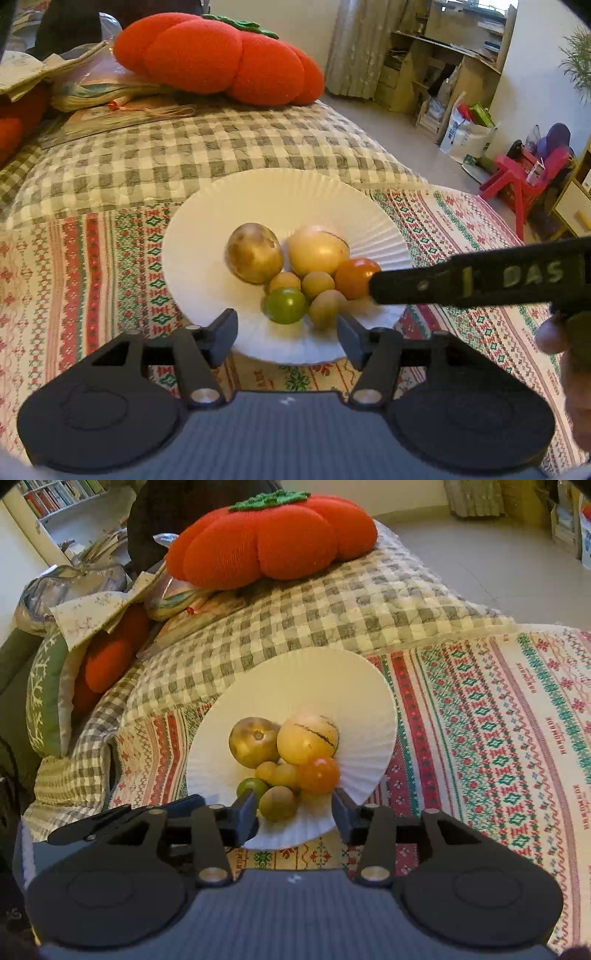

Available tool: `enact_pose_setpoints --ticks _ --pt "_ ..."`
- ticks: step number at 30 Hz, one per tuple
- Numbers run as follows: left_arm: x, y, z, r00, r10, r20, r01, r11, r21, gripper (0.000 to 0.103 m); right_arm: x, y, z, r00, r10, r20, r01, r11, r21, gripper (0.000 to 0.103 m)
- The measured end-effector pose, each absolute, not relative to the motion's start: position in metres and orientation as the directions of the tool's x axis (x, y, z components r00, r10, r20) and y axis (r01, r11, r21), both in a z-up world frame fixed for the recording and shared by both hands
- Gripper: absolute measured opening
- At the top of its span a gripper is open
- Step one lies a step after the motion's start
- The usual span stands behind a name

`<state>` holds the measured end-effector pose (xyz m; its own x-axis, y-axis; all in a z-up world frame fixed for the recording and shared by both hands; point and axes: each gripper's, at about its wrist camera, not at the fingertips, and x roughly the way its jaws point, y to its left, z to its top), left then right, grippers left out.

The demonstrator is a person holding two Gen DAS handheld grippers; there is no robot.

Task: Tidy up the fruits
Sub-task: 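Carry both fruits onto the white plate and open both tools to release them, then withdraw both tools from the plate toward the remaining tangerines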

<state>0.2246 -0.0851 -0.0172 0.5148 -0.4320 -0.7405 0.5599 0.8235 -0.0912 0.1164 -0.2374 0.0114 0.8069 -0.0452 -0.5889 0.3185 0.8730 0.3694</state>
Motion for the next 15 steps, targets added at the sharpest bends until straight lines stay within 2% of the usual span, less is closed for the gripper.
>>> enact_pose_setpoints --ticks 2,4,7,11,15 --pt "0.219 -0.08 -0.013 0.521 -0.43 -0.737 0.556 0.826 -0.089 0.051 0.108 -0.237 0.015 0.812 -0.05 -0.582 0.318 0.874 0.368 0.054" --pt "0.211 -0.076 -0.008 0.523 -0.43 -0.736 0.555 0.827 -0.089 0.062 0.098 -0.235 0.02 0.816 -0.055 -0.576 0.315 0.877 0.363 0.06" --pt "0.198 -0.069 0.0 0.527 -0.426 -0.735 0.559 0.826 -0.078 0.071 0.084 -0.234 0.023 0.816 -0.061 -0.575 0.313 0.883 0.349 0.069" --pt "0.183 -0.062 0.005 0.515 -0.408 -0.754 0.554 0.829 -0.071 0.074 0.068 -0.23 0.024 0.806 -0.082 -0.587 0.323 0.891 0.319 0.074" --pt "0.166 -0.054 0.012 0.519 -0.399 -0.756 0.54 0.839 -0.072 0.083 0.049 -0.226 0.026 0.799 -0.087 -0.595 0.328 0.892 0.311 0.079"
